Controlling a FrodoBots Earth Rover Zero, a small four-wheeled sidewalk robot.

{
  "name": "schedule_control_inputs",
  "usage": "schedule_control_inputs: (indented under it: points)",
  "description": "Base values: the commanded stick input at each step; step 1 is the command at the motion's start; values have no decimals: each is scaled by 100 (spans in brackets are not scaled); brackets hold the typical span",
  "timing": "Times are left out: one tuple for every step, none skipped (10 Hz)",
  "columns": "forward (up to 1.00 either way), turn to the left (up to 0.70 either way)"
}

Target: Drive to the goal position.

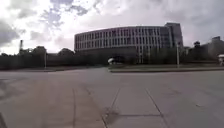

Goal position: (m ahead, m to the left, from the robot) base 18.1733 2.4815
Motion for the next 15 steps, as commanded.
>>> schedule_control_inputs:
  points:
    - [70, 0]
    - [70, 0]
    - [70, 0]
    - [70, 0]
    - [70, 0]
    - [70, 0]
    - [70, 0]
    - [70, 0]
    - [70, 26]
    - [70, 35]
    - [70, 35]
    - [70, 35]
    - [70, 35]
    - [70, 35]
    - [70, 35]
